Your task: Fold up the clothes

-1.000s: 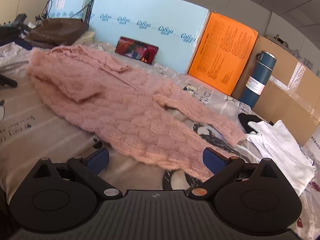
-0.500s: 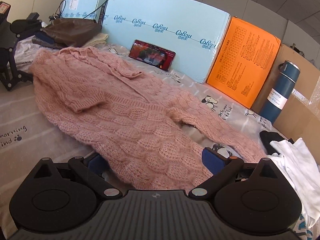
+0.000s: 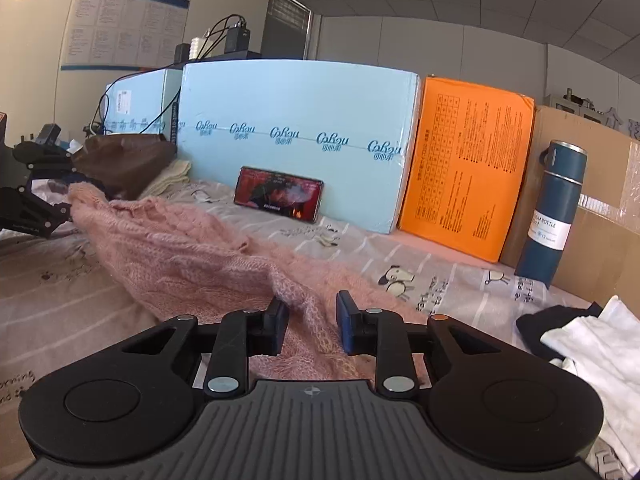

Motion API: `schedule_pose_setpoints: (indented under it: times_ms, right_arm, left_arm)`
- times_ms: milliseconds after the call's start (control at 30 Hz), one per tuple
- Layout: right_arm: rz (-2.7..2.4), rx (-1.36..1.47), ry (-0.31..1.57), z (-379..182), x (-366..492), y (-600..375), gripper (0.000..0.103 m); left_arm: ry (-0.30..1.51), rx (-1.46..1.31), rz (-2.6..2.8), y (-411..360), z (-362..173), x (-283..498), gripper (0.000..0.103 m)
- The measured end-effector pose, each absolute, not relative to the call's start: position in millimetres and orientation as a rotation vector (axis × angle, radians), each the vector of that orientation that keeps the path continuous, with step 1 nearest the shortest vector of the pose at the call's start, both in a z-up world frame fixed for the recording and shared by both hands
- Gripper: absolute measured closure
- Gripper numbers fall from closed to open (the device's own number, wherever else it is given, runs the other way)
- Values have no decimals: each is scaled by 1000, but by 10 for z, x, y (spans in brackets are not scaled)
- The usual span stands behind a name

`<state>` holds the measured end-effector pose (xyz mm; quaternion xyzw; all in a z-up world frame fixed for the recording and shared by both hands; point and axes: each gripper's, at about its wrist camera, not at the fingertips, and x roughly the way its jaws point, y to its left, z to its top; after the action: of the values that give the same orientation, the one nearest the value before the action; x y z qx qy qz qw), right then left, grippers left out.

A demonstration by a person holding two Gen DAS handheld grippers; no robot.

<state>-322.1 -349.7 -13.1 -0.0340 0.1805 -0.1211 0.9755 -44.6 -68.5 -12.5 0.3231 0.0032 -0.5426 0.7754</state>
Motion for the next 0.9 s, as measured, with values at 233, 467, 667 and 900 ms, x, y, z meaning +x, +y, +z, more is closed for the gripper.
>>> schedule_pose_setpoints:
  times_ms: [233,467,667,900]
  right_arm:
    - [-236,-93,370,-46,-2786,-3806,88]
    - [-266,-66,459,-165,-2487,-4102,65]
    - [-322,-10,447,-179,-2609,-4274,42]
    - [-502,5,434,-152,-2981,-4447,37]
  left_arm:
    - [77,663,-1167,-949,-71,-37,78]
    - [183,582,-1085,-1154,-146,210,53]
    - [275,316,-1145,-1268,-87,160,35]
    - [309,411,-1000,-1519,-236,97,33]
